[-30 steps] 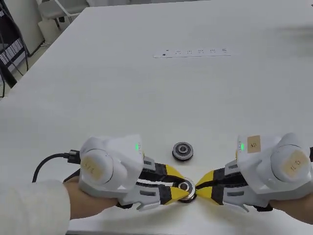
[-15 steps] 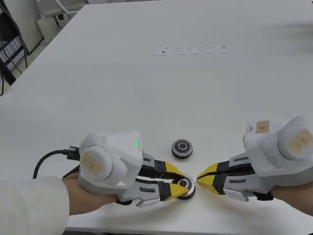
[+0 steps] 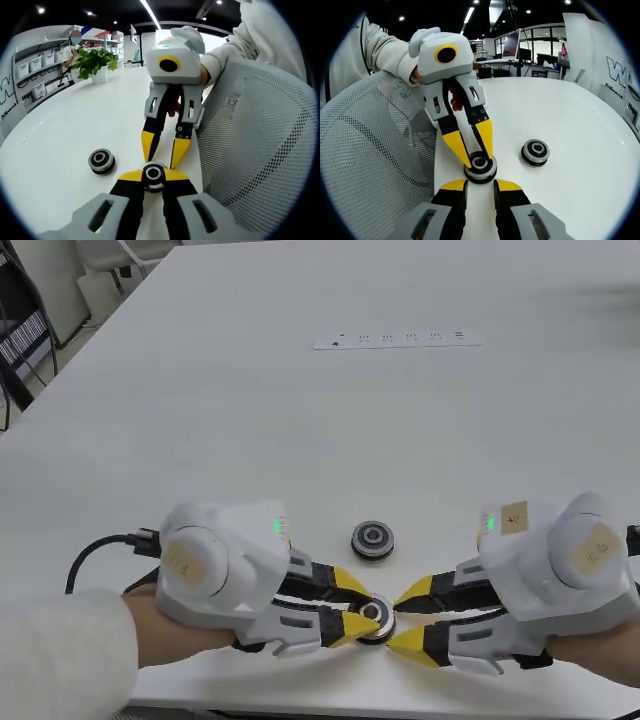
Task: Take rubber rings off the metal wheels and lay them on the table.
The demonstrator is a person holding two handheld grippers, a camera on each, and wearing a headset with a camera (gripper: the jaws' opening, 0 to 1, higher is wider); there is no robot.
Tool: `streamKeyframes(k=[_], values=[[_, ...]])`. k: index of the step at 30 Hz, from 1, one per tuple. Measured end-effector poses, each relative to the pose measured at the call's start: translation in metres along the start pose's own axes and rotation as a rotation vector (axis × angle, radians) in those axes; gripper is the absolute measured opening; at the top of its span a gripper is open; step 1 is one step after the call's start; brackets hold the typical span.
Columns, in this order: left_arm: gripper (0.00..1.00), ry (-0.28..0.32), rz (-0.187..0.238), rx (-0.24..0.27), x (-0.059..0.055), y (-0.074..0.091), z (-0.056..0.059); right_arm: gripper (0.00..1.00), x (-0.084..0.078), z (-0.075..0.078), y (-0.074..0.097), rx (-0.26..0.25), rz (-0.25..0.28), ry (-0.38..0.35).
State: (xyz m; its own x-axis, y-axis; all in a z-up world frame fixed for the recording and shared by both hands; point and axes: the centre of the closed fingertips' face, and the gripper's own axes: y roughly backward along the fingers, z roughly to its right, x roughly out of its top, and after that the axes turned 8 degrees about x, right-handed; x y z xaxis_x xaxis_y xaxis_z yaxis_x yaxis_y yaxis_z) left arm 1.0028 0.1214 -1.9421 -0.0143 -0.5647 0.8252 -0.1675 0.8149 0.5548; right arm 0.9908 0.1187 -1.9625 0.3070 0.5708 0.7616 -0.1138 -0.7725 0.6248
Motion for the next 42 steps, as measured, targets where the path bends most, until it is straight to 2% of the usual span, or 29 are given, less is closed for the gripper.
streamKeyframes(k=[8,13,19,24,28,36,42], values=[[0.08,-0.002,-0.006,-0.034,-0.004,0.007,0.003,0.19,0.006,-0.001,0.001,0.005,0.03,0.003],[0.08,-0.04,-0.003,-0.037,-0.004,0.007,0.003,0.19,0.007,-0.003,0.0,0.014,0.037,0.01],[0.08,-0.02,0.032,-0.003,0.0,0.001,-0.002,0.24,0.006,-0.001,-0.002,0.006,0.033,0.023],[0.07,0.004,0.06,0.014,0.002,-0.002,-0.005,0.29,0.008,0.005,-0.003,-0.026,0.037,0.045],[0.07,0.012,0.068,0.015,0.002,-0.002,-0.005,0.23,0.009,0.008,-0.001,-0.03,0.059,0.028],[0.07,0.021,0.072,0.016,0.002,-0.002,-0.004,0.21,0.008,0.007,0.001,-0.022,0.045,0.059],[0.07,0.023,0.075,0.016,0.002,-0.002,-0.004,0.19,0.007,0.007,0.003,-0.02,0.04,0.046]])
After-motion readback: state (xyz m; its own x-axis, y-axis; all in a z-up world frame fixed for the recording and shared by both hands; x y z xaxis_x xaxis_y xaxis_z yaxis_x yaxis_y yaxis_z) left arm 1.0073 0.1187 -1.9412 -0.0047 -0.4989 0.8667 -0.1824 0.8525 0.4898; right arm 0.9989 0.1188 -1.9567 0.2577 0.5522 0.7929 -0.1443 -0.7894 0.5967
